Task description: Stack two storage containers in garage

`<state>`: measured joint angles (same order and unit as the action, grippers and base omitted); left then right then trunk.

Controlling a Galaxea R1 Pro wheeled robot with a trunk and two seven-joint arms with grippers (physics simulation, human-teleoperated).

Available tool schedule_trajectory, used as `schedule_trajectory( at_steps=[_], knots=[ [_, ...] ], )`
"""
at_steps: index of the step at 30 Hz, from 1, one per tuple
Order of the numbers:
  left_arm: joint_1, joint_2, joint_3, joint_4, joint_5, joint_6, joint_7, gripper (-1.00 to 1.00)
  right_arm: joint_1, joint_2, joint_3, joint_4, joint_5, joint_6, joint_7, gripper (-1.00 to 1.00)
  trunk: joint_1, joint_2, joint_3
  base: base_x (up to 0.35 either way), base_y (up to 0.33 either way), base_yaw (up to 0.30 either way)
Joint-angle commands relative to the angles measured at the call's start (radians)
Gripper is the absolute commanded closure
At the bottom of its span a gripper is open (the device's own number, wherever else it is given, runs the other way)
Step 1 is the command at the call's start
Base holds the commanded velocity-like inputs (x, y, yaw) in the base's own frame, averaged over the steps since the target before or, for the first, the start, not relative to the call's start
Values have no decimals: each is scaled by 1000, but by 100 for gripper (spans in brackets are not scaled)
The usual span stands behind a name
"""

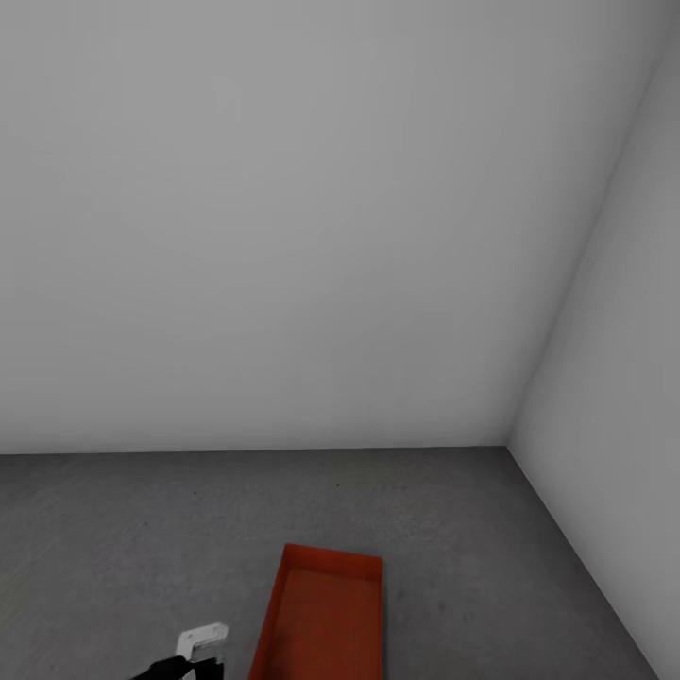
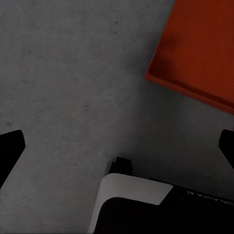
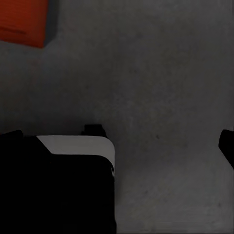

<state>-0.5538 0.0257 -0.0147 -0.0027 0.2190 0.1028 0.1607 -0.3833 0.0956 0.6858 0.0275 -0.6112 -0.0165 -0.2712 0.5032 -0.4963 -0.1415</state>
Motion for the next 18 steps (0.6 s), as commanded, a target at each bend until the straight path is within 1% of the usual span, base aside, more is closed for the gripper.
schedule_trajectory(
  at_steps=[1,5,7,9,11,13,15,18],
  knots=[
    [3,1,-2,0,6,3,2,-100,7,2,9,3,-7,-7,-1,-100,0,-2,-2,0,0,0],
    [10,-1,-2,0,6,3,2,-100,23,2,9,3,-7,-19,0,-100,0,-2,-2,0,0,0],
    [21,-2,-2,0,5,3,1,-100,33,2,9,3,-7,-24,3,-100,0,-2,-2,0,0,0],
    [46,-2,-2,0,3,0,0,-100,55,1,9,3,-6,-30,10,-100,0,-2,-2,0,0,0],
    [63,-2,-2,0,2,-10,-1,-100,74,3,9,2,-6,-40,14,-100,0,-2,-2,0,0,0],
    [88,-2,-2,0,-1,-36,-2,-100,94,4,9,2,-7,-64,17,-100,0,-2,-2,0,0,0],
    [108,-4,-3,-1,-5,-58,-2,-100,101,4,9,3,-8,-79,18,-100,0,-2,-2,0,0,0],
    [128,-15,-5,-1,-9,-87,-4,-100,108,2,8,3,-16,-92,19,-100,0,-2,-2,0,0,0]
  ],
)
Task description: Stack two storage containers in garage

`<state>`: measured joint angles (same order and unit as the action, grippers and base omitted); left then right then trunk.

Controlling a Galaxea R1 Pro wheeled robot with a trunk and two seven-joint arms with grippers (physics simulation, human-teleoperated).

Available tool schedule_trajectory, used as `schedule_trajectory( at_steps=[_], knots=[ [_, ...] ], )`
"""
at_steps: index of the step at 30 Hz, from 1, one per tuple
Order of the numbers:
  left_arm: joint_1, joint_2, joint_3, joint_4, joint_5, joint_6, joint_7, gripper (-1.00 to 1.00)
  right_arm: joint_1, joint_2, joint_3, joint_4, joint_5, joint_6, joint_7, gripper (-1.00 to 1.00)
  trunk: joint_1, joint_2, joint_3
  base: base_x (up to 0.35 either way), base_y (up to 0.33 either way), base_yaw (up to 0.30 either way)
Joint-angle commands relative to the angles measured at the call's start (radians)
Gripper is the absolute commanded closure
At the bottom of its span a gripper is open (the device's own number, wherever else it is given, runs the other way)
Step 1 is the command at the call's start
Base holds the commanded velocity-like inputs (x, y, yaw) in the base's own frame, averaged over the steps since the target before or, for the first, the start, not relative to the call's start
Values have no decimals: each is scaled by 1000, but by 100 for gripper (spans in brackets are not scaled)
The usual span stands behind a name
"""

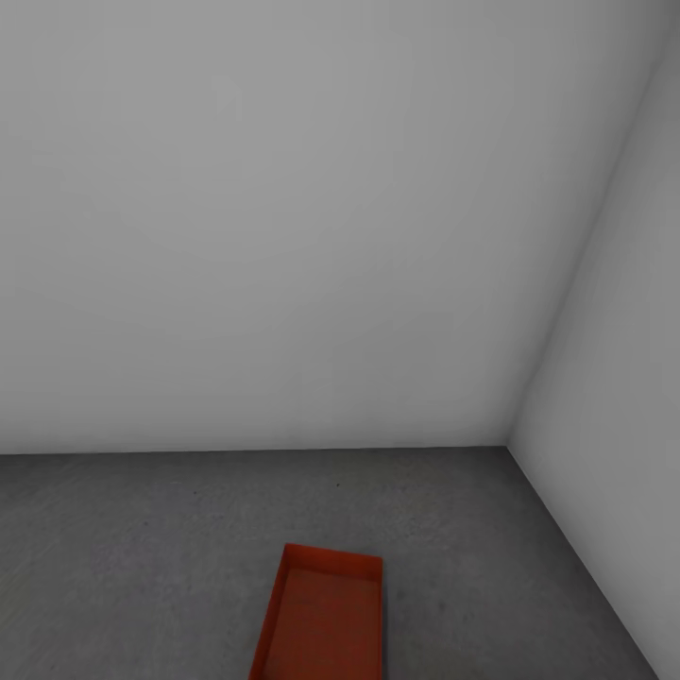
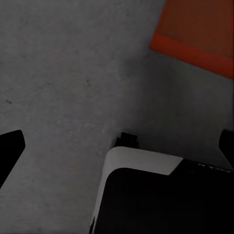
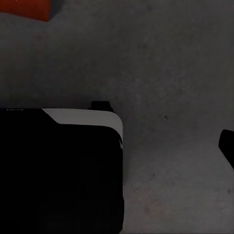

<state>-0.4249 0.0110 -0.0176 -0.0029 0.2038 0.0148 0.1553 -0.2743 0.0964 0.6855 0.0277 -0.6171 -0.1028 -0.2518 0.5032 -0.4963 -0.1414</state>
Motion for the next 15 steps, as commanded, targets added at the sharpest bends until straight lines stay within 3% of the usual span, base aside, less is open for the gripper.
schedule_trajectory(
  at_steps=[1,9,15],
  knots=[
    [3,-4,-3,0,6,-2,2,-100,-1,1,8,3,-11,-7,0,-100,0,-2,-2,0,0,0],
    [27,-12,-4,0,8,-9,-5,-100,8,3,8,3,-15,-20,0,-100,0,-2,-2,0,0,-19],
    [33,-10,-4,0,8,-13,-5,-100,14,6,8,3,-15,-24,0,-100,0,-2,-2,0,0,-222]
  ],
)
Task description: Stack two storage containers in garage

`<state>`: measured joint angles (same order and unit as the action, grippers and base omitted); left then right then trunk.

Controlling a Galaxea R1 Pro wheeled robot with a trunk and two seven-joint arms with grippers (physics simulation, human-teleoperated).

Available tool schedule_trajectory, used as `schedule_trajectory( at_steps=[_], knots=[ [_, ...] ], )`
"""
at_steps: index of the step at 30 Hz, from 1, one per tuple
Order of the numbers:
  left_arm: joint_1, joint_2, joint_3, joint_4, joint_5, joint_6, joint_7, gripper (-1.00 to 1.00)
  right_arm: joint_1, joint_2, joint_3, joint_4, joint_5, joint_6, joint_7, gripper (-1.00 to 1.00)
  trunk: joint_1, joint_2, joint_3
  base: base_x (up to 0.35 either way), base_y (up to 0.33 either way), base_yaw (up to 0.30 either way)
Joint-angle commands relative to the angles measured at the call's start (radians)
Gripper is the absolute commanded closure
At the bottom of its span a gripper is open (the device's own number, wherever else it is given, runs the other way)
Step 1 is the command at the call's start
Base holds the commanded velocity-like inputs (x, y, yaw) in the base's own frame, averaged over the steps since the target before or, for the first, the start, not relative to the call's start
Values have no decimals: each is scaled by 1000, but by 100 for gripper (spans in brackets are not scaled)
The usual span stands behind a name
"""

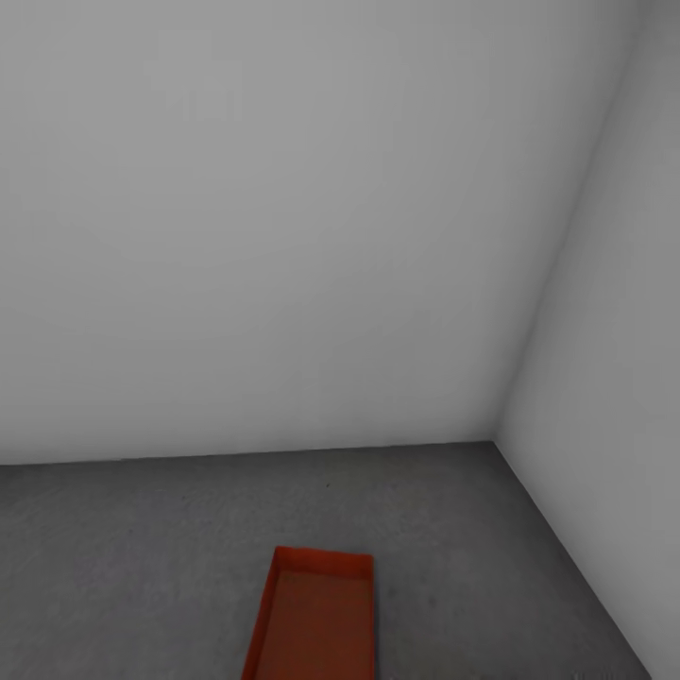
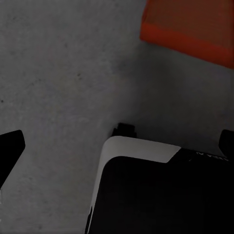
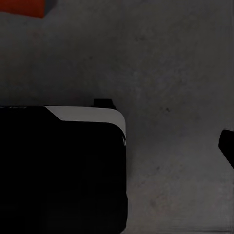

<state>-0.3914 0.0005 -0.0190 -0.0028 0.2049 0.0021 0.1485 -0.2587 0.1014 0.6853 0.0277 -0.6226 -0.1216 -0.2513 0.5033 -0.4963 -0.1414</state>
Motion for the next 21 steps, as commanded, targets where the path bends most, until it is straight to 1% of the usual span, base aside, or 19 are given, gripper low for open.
schedule_trajectory(
  at_steps=[1,13,21],
  knots=[
    [0,0,-3,0,7,0,2,-100,-1,1,8,3,-9,-5,0,-100,0,-2,-2,0,0,-265],
    [0,1,-3,0,8,1,2,-100,-1,3,8,3,-9,-4,0,-100,0,-2,-2,0,0,-279],
    [7,-8,-3,0,7,1,2,-100,0,3,8,3,-9,-4,0,-100,0,-2,-1,0,0,-282]
  ],
)
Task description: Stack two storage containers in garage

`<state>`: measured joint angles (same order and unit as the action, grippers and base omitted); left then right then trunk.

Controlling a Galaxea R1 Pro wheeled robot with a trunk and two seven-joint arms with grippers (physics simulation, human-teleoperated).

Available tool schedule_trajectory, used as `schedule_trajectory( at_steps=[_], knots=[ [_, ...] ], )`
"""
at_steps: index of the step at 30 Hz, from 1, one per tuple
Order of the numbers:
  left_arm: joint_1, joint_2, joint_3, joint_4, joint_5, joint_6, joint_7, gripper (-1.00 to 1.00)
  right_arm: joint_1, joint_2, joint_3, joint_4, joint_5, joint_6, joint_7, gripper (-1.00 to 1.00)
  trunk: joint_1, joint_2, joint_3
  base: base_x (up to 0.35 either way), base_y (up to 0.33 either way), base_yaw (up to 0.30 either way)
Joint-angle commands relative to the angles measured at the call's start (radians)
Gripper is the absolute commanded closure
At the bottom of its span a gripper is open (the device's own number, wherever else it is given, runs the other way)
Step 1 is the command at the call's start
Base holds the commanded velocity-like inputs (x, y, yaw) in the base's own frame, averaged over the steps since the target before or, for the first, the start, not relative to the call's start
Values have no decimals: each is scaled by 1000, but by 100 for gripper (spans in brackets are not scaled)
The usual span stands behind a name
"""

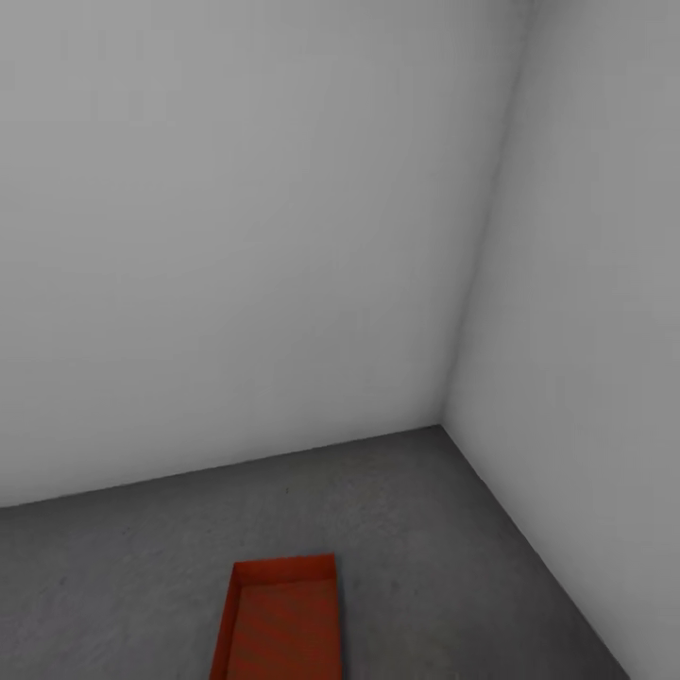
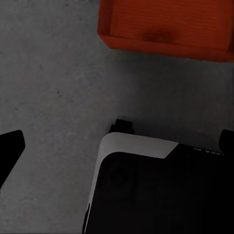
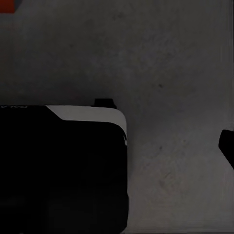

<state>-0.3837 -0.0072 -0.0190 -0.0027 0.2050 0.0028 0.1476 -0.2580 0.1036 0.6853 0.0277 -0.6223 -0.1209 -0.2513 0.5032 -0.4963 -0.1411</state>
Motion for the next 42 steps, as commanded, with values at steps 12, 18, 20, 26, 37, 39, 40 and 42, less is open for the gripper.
schedule_trajectory(
  at_steps=[12,18,20,26,37,39,40,42],
  knots=[
    [0,-8,-2,0,7,-1,3,-100,-1,2,8,3,-9,-3,0,-100,0,-2,4,0,0,-282],
    [0,-8,-2,0,7,-3,3,-100,-1,2,8,3,-9,-3,0,-100,0,-2,7,0,0,-282],
    [0,-8,-2,0,7,-4,3,-100,-1,2,8,3,-9,-3,0,-100,0,-2,9,0,0,-282],
    [0,-8,-2,0,7,-4,3,-100,-1,2,8,3,-9,-2,0,-100,0,-2,12,0,0,-282],
    [0,-8,-2,-1,7,-5,3,-100,-1,4,8,3,-10,-3,0,-100,0,-2,20,0,0,-282],
    [0,-8,-2,-1,6,-6,3,-100,-1,4,8,3,-10,-3,-1,-100,0,-2,21,0,0,-265],
    [0,-8,-2,-1,6,-6,3,-100,-1,4,8,3,-10,-3,-1,-100,0,-2,22,0,0,-230],
    [0,-8,-2,-1,6,-6,3,-100,-1,3,8,3,-10,-3,-1,-100,0,-2,23,0,0,-119]
  ],
)
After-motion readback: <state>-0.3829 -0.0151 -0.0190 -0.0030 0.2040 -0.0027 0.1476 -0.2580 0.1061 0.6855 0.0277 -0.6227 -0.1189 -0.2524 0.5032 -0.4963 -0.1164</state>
